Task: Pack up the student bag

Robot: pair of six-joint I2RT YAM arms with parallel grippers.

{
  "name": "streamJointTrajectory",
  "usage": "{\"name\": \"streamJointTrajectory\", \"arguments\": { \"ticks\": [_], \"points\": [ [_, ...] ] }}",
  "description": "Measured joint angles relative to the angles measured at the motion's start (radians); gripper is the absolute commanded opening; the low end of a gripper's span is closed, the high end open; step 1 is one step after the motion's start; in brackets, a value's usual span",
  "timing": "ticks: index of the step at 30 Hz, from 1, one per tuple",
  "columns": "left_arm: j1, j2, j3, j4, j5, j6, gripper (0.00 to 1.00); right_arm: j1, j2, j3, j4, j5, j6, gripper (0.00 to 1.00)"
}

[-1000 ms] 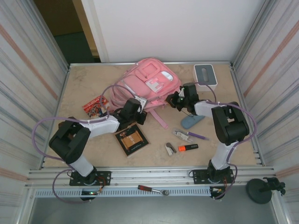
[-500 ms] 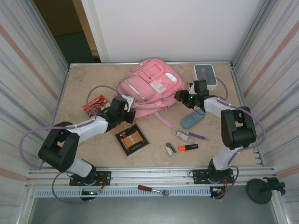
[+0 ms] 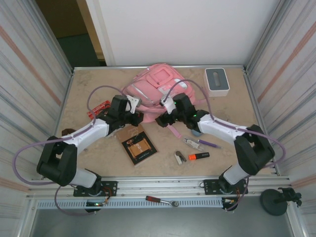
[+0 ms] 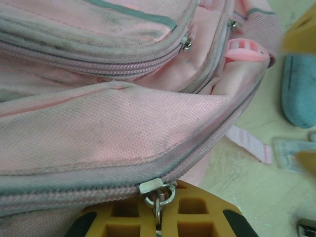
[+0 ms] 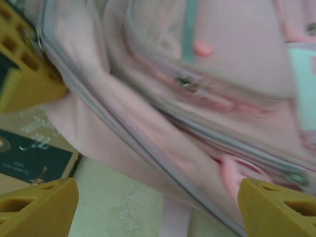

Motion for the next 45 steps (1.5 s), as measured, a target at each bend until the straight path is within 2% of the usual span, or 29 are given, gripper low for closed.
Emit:
{"name": "streamJointTrajectory", "arguments": {
  "ticks": [2, 3, 5, 8, 11, 18, 24, 27, 32, 34, 37, 39, 41, 45],
  "points": [
    [0.0, 0.0, 0.013, -0.01, 0.011, 0.0, 0.0, 0.014, 0.062, 0.031, -0.002, 0.008, -0.051, 0.73],
    [0.0, 0.0, 0.016, -0.014, 0.012, 0.0, 0.0, 0.016, 0.086, 0.047, -0.004, 0.01, -0.071, 0.65],
    [0.002, 0.0, 0.017, -0.024, 0.013, 0.0, 0.0, 0.017, 0.124, 0.08, -0.003, 0.02, -0.11, 0.42],
    [0.004, 0.0, 0.019, -0.039, 0.007, 0.002, 0.0, 0.016, 0.147, 0.108, -0.003, 0.042, -0.143, 0.16],
    [0.004, -0.004, 0.023, -0.055, -0.03, 0.007, 0.0, 0.02, 0.146, 0.107, -0.002, 0.056, -0.172, 0.0],
    [0.022, -0.029, 0.024, -0.13, -0.16, 0.006, 0.0, 0.004, 0.108, 0.043, 0.036, 0.051, -0.206, 0.0],
    [0.038, -0.052, 0.024, -0.151, -0.203, -0.001, 0.0, -0.002, 0.096, 0.04, 0.038, 0.037, -0.268, 0.0],
    [0.046, -0.063, 0.024, -0.157, -0.197, -0.001, 0.0, -0.012, 0.095, 0.044, 0.029, 0.019, -0.297, 0.0],
    [0.053, -0.07, 0.019, -0.141, -0.09, -0.01, 0.0, -0.034, 0.095, 0.076, -0.034, 0.016, -0.326, 0.01],
    [0.053, -0.071, 0.012, -0.122, -0.042, -0.021, 0.0, -0.043, 0.095, 0.101, -0.083, 0.017, -0.326, 0.1],
    [0.047, -0.071, 0.01, -0.107, 0.012, -0.032, 0.0, -0.051, 0.095, 0.131, -0.151, 0.014, -0.311, 0.36],
    [0.04, -0.072, 0.01, -0.105, 0.033, -0.042, 0.0, -0.061, 0.094, 0.142, -0.185, -0.01, -0.292, 0.49],
    [0.026, -0.073, 0.01, -0.105, 0.048, -0.047, 0.0, -0.071, 0.091, 0.143, -0.204, -0.054, -0.269, 0.55],
    [-0.007, -0.073, 0.01, -0.105, 0.069, -0.047, 0.0, -0.058, 0.09, 0.163, -0.224, -0.139, -0.235, 0.59]
  ]
}}
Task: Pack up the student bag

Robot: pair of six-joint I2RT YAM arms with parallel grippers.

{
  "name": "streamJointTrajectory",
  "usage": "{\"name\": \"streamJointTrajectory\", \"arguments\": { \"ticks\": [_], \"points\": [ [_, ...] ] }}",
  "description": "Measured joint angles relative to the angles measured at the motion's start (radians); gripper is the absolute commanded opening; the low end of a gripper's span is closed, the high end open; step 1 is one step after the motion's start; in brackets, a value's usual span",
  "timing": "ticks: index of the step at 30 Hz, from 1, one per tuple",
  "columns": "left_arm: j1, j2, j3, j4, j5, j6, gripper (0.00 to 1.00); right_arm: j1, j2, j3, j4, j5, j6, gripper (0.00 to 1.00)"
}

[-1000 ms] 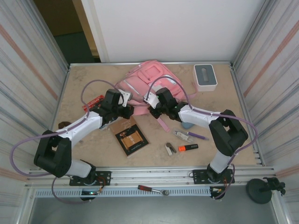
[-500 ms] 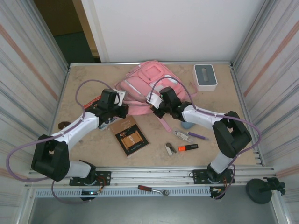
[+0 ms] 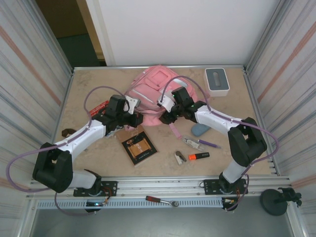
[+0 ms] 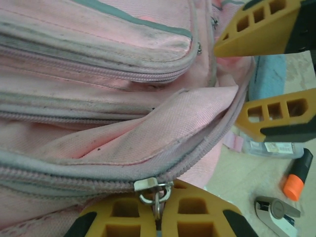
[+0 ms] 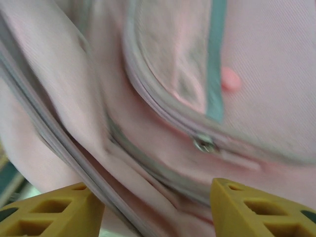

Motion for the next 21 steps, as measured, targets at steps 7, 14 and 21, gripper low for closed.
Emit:
{"name": "streamJointTrajectory", "arguments": {
  "ticks": [7, 14, 21],
  "points": [
    [-0.018, 0.0, 0.0, 0.0, -0.013, 0.0, 0.0, 0.041, 0.059, 0.106, -0.024, -0.061, 0.01, 0.23],
    [-0.021, 0.0, 0.0, -0.018, -0.1, -0.009, 0.0, 0.048, 0.066, 0.078, -0.003, -0.074, 0.001, 0.0],
    [0.079, -0.033, -0.032, -0.029, -0.062, -0.051, 0.0, 0.048, 0.044, 0.023, 0.063, 0.0, -0.06, 0.0]
  ]
}}
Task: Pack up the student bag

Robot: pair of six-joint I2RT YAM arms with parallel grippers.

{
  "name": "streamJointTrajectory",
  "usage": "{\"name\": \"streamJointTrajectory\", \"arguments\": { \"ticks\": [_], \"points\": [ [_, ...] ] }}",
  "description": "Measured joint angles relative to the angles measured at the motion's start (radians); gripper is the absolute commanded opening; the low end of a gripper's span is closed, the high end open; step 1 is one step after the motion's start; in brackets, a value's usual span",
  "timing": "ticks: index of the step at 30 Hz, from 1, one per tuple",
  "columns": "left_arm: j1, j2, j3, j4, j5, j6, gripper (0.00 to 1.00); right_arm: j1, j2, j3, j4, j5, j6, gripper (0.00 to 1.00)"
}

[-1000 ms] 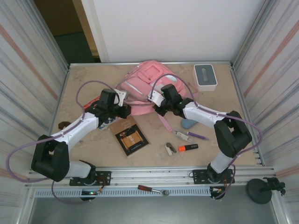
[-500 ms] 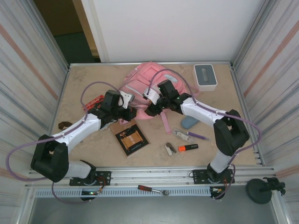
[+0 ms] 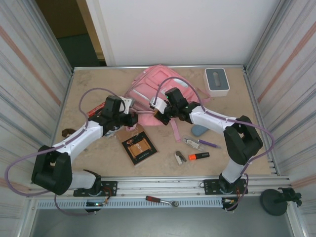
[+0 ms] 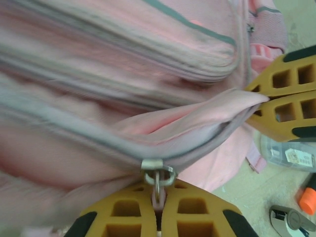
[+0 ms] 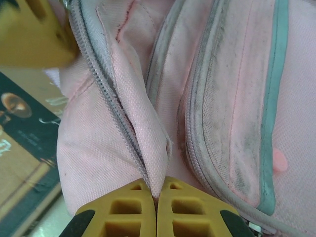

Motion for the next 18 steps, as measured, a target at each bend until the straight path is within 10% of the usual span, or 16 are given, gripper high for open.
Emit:
{"name": "streamJointTrajectory", "arguments": {
  "ticks": [18],
  "points": [
    [0.08, -0.016, -0.04, 0.042, -0.037, -0.005, 0.0, -0.063, -0.002, -0.022, -0.053, 0.039, -0.103, 0.0]
  ]
}}
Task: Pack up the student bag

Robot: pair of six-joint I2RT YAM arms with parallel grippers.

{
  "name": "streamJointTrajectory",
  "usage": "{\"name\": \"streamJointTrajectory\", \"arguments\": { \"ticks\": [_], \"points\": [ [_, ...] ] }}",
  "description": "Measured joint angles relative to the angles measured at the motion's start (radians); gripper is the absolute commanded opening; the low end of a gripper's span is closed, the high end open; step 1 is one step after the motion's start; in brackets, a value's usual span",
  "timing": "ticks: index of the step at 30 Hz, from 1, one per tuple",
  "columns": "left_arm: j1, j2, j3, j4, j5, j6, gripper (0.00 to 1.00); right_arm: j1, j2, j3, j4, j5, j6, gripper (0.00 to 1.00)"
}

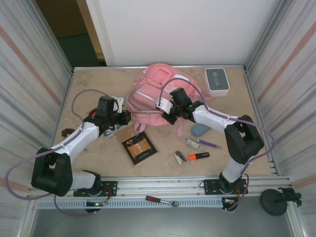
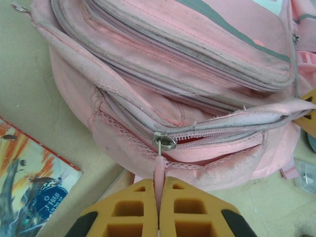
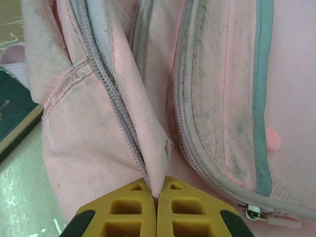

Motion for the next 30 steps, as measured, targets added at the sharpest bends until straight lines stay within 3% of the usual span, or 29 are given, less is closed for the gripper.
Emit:
{"name": "streamJointTrajectory", "arguments": {
  "ticks": [3, 10, 17, 25, 30],
  "points": [
    [-0.006, 0.012, -0.002, 0.022, 0.014, 0.004, 0.0, -0.019, 0.0, 0.003, -0.012, -0.015, 0.0, 0.02],
    [-0.04, 0.064, -0.013, 0.068, 0.04, 0.015, 0.0, -0.055, 0.006, 0.033, -0.093, -0.024, 0.05, 0.37],
    [-0.075, 0.105, -0.026, 0.11, 0.087, 0.022, 0.0, -0.036, 0.006, 0.047, -0.099, -0.06, 0.121, 0.58],
    [-0.089, 0.159, -0.028, 0.155, 0.117, 0.03, 0.0, 0.044, 0.098, 0.129, -0.064, -0.092, 0.155, 0.64],
    [-0.097, 0.187, -0.028, 0.18, 0.117, 0.031, 0.0, 0.067, 0.185, 0.162, -0.058, -0.096, 0.155, 0.59]
  ]
}}
